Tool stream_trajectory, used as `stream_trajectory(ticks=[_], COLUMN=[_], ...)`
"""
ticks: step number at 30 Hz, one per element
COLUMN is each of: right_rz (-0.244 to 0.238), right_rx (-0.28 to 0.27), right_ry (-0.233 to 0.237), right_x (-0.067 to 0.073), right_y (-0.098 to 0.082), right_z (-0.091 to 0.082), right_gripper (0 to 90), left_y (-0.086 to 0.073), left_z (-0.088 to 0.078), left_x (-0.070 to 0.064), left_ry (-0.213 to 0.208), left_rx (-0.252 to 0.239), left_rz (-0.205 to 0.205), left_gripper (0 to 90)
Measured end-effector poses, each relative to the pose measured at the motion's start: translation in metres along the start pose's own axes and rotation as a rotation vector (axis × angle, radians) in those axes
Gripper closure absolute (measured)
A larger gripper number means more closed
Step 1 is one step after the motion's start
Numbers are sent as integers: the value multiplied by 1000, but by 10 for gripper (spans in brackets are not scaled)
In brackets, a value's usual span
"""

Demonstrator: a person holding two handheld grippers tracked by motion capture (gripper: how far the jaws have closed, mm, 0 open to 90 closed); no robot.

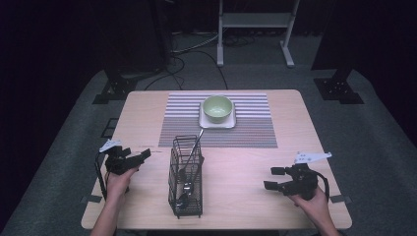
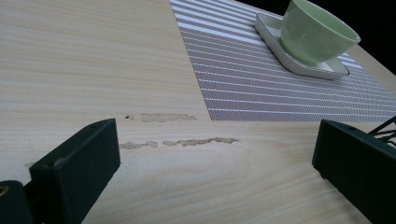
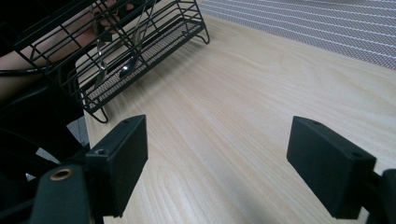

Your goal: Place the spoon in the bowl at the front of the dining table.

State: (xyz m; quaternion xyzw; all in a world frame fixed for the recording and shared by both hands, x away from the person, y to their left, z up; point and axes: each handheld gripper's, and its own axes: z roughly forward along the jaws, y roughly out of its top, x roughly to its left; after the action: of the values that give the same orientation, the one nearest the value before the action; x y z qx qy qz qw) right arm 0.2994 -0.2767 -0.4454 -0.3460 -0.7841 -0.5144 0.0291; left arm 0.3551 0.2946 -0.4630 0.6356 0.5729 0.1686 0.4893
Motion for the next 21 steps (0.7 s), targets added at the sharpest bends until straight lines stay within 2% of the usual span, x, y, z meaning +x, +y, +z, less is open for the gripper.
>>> stream_trajectory(ticks=[6, 7, 17, 21], right_rz=[-7, 7, 43, 53], right_rx=[18, 4, 21, 37], right_ry=[2, 26, 62, 91], right_x=[5, 6, 11, 13], right_y=[4, 7, 19, 26], right_z=[7, 10, 18, 21], right_gripper=[201, 201, 200, 200], left_y=[0, 0, -1, 0], left_z=[-1, -2, -4, -3], left_x=[1, 1, 2, 2], left_ry=[5, 5, 6, 9], left_rx=[-2, -5, -5, -8], left_rz=[-3, -4, -5, -6], left_gripper=[0, 0, 0, 0])
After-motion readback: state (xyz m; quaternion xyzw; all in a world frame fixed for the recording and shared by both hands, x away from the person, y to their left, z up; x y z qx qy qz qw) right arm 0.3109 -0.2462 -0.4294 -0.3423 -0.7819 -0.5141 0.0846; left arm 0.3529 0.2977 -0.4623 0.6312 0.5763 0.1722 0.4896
